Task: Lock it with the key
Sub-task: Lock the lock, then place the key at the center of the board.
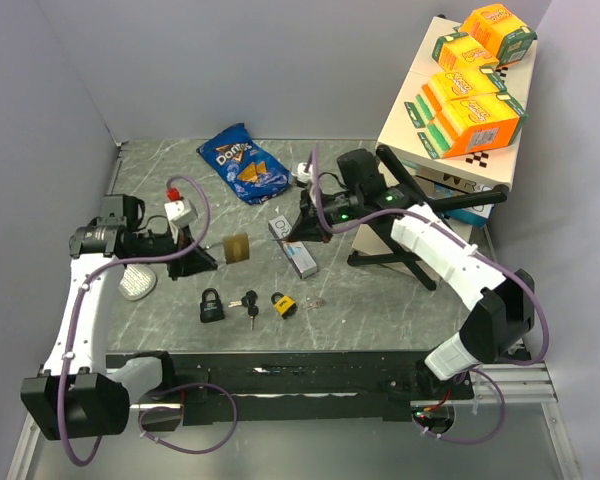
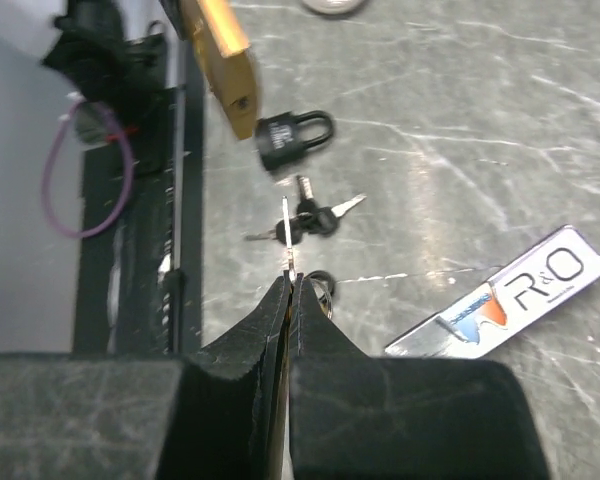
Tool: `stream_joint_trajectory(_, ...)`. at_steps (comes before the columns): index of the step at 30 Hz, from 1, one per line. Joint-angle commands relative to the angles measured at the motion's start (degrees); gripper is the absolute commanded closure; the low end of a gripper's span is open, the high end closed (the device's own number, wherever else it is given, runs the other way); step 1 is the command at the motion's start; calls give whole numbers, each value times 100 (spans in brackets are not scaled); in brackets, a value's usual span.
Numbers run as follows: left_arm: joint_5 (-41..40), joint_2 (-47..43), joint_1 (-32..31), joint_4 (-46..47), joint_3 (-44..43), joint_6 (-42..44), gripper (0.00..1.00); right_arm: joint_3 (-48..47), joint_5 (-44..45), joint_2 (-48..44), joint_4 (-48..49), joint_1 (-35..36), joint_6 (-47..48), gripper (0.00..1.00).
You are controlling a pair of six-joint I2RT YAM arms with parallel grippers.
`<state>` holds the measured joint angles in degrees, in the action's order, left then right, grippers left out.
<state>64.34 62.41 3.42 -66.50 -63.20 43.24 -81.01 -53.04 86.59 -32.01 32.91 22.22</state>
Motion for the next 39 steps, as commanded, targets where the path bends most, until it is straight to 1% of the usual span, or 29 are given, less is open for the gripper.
stream_joint_trajectory(1, 379, -80, 466, 1549, 149, -1640, 99, 112, 1022, 402, 1125, 453, -884, 100)
stream_joint_trajectory(2, 300, -150, 632, 2109, 307, -1966, 99, 129, 1276, 620, 1257, 514, -1025, 100)
stream_joint_trajectory(3, 125, -194, 721, 2306, 378, -2474, 99, 121, 1356, 727, 1459, 663, -1261, 100)
stream_joint_trajectory(6, -149, -300, 1028, 2826, 624, -3153, 99, 103, 1708, 1131, 1759, 884, -1614, 100)
stream_joint_trajectory(10, -403, -247, 1380, 2818, 765, -3340, 99, 16, 1832, 1702, 2215, 1139, -1914, 100)
stream_joint_trajectory(14, -474, -343, 1644, 3011, 958, -3655, 99, -379, 1876, 2466, 2322, 1183, -2151, 100)
stream_joint_trajectory(19, -633, -572, 1794, 3161, 1125, -3736, 99, -599, 2148, 3004, 2471, 1183, -2204, 100)
stream_joint_trajectory(23, -676, -502, 1794, 2880, 1038, -3358, 99, -775, 2210, 3364, 2419, 1174, -2160, 100)
stream_joint_trajectory(29, -703, -449, 1803, 2660, 1003, -3033, 99, -1092, 2280, 3786, 2410, 1174, -2204, 100)
stream_joint_trajectory(34, -791, -423, 1802, 2476, 959, -2831, 99, -1250, 2429, 3997, 2454, 1183, -2204, 91)
stream_joint_trajectory(37, -774, -353, 1811, 2195, 924, -2550, 99, -1399, 2360, 4111, 2393, 1174, -2204, 83)
stream_joint_trajectory(38, -765, -335, 1803, 2124, 923, -2366, 99, -1434, 2324, 4129, 2384, 1183, -2195, 72)
stream_joint_trajectory(39, -765, -318, 1794, 2010, 923, -2312, 99, -1461, 2272, 4147, 2375, 1174, -2178, 64)
